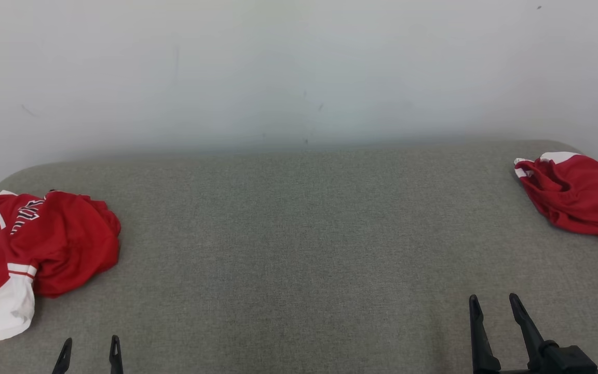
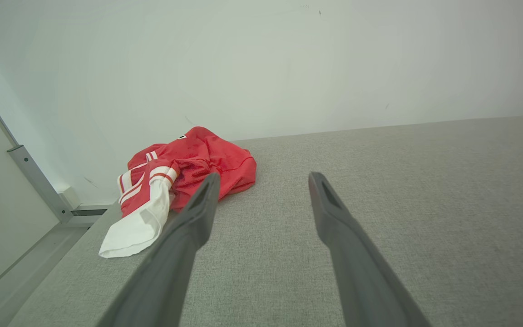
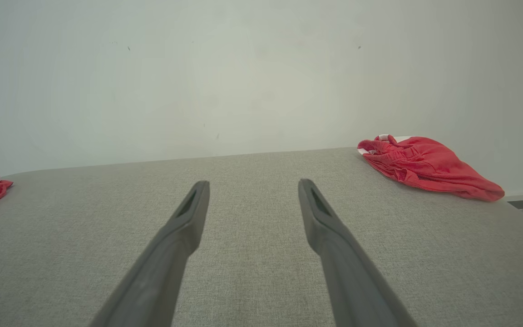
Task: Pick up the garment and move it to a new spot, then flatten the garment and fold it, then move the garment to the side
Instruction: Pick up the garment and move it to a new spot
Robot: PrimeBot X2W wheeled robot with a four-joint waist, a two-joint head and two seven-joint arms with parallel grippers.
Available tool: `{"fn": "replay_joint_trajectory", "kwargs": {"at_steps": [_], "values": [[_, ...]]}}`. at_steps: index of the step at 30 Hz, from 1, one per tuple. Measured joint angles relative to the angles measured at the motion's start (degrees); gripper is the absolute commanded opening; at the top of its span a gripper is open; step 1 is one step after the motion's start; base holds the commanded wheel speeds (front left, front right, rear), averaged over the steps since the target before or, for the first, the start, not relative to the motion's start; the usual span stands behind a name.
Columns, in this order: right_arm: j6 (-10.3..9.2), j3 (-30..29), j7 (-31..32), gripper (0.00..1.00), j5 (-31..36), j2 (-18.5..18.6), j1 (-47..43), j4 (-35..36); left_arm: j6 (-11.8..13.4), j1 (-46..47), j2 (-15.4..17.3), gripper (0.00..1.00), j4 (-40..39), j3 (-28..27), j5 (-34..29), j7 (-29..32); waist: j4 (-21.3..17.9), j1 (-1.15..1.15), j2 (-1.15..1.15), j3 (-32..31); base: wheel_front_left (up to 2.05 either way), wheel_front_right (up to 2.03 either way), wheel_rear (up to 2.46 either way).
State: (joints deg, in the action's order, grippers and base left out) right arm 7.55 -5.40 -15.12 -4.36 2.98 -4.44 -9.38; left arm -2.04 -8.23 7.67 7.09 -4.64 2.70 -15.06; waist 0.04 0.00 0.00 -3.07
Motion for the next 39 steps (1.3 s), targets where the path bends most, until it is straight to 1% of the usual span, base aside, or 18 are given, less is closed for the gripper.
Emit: {"fn": "replay_joint_trajectory", "kwargs": {"at_steps": [7, 14, 22, 34, 39], "values": [[0.01, -0.2, 0.0, 1.0, -0.1, 0.0, -0.3, -0.1, 0.1, 0.0, 0.0, 1.0, 0.1, 0.4, 0.2, 0.0, 1.2, 0.0, 0.0, 0.0, 0.0, 0.0, 0.0], [0.0, -0.2, 0.0, 1.0, -1.1, 0.0, -0.9, -0.3, 0.4, 0.1, 0.5, 1.0, 0.3, 0.3, 0.4, 0.0, 4.5, 0.0, 0.0, -0.1, 0.0, 0.0, 0.0], [0.0, 0.1, 0.0, 1.0, -2.0, 0.0, -1.5, -0.8, 0.6, 0.1, 0.8, 1.0, 0.8, 0.3, 0.8, 0.0, 10.3, 0.0, 0.0, -0.1, 0.0, 0.0, 0.0], [0.01, 0.5, 0.0, 1.0, -2.5, 0.0, -2.0, -1.2, 1.5, -0.5, 1.6, 1.0, 0.5, 0.0, 1.4, 0.5, 20.4, 0.0, 0.0, -0.2, 0.0, 0.0, 0.0], [0.01, 0.6, 0.0, 1.0, -2.5, 0.0, -1.9, -1.2, 1.6, -0.6, 1.9, 1.0, 0.7, -0.3, 2.3, 0.5, 23.8, 0.0, 0.0, 0.1, 0.0, 0.0, 0.0]]}}
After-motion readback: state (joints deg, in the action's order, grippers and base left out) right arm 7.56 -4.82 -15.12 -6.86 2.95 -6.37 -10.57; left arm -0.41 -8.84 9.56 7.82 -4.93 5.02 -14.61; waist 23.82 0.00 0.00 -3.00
